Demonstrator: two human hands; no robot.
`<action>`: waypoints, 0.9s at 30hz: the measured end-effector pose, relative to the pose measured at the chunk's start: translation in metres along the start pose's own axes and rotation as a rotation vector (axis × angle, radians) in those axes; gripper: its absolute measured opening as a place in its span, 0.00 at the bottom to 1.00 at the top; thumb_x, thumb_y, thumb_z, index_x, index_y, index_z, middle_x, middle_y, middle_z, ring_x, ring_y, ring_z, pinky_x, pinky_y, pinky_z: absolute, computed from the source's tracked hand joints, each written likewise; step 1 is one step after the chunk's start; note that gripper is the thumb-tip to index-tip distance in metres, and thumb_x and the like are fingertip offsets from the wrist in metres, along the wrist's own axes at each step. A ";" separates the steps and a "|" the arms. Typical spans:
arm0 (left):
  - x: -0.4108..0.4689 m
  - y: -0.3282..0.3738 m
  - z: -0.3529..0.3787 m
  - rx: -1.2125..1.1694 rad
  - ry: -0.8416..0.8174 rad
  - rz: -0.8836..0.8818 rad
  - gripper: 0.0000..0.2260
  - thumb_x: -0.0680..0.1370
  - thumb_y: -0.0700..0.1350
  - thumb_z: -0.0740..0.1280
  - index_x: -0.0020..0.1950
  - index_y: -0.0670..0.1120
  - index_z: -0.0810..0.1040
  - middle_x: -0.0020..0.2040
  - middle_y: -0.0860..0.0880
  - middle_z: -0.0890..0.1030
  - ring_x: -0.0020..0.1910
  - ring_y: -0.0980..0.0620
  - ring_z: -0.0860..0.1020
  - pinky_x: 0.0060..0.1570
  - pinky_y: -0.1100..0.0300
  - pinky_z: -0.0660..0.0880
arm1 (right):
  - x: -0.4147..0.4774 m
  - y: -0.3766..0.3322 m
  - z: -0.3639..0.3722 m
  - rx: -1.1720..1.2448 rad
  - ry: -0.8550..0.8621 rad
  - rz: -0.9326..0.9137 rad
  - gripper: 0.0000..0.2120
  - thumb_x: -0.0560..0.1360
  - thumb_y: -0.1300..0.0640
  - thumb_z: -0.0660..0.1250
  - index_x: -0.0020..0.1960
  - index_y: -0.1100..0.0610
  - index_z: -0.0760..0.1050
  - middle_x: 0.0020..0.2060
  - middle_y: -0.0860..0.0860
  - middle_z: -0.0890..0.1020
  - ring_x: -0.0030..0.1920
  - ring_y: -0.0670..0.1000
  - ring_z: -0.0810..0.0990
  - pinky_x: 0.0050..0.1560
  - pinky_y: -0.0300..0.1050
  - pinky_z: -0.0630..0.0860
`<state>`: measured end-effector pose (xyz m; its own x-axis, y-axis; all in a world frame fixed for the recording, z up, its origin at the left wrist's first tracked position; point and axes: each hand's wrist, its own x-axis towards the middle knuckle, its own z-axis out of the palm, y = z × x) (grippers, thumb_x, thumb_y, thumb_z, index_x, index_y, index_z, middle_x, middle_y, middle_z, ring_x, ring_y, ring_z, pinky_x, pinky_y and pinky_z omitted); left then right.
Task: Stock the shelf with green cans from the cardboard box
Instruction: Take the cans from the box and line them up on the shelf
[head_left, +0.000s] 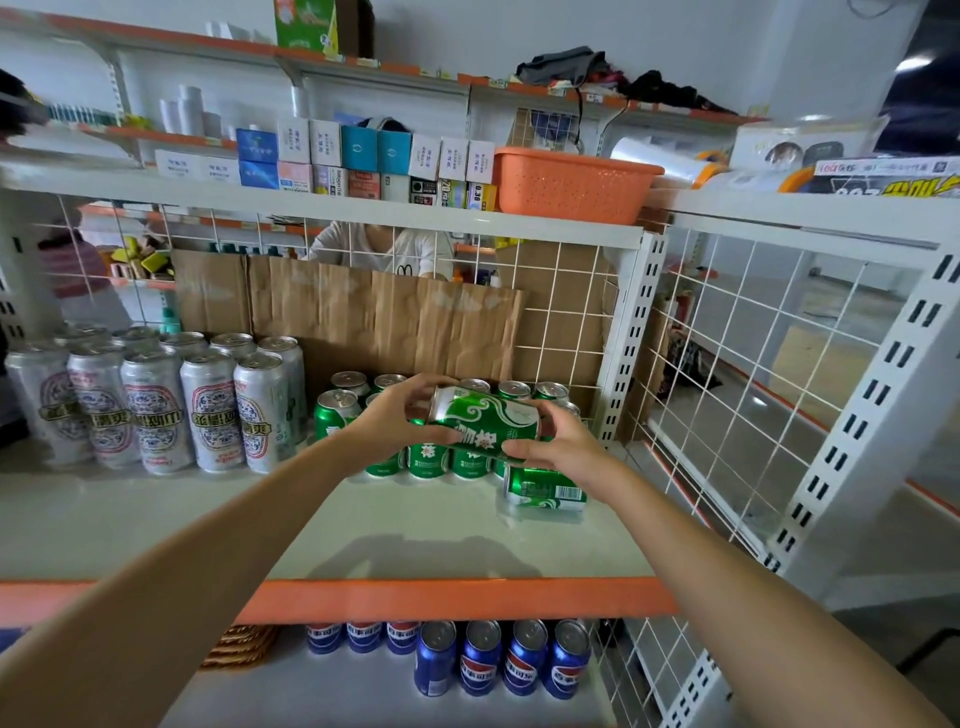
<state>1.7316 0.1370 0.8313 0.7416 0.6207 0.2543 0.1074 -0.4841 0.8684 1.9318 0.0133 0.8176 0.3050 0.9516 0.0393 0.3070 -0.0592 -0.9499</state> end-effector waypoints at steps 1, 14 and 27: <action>0.001 0.000 0.000 -0.013 0.002 0.005 0.24 0.67 0.36 0.75 0.58 0.52 0.72 0.50 0.55 0.79 0.45 0.63 0.80 0.40 0.71 0.76 | 0.000 -0.001 0.000 -0.003 -0.006 0.002 0.27 0.67 0.63 0.75 0.63 0.55 0.68 0.58 0.51 0.77 0.53 0.47 0.78 0.48 0.41 0.81; 0.016 0.021 -0.012 0.113 -0.106 0.035 0.26 0.65 0.36 0.77 0.60 0.48 0.75 0.49 0.55 0.81 0.44 0.64 0.81 0.42 0.71 0.76 | 0.003 -0.012 -0.001 -0.288 -0.125 0.029 0.44 0.56 0.48 0.80 0.68 0.52 0.66 0.61 0.49 0.77 0.60 0.49 0.77 0.64 0.51 0.73; 0.021 0.048 -0.005 0.313 -0.305 0.065 0.26 0.66 0.39 0.76 0.59 0.54 0.72 0.51 0.58 0.77 0.51 0.57 0.77 0.45 0.71 0.77 | -0.002 -0.028 0.010 -0.568 -0.180 -0.113 0.39 0.62 0.52 0.80 0.68 0.54 0.66 0.61 0.49 0.76 0.60 0.49 0.75 0.64 0.45 0.71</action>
<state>1.7493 0.1299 0.8804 0.9102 0.3947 0.1259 0.2144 -0.7088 0.6720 1.9133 0.0167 0.8407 0.1006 0.9945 0.0302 0.7768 -0.0596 -0.6269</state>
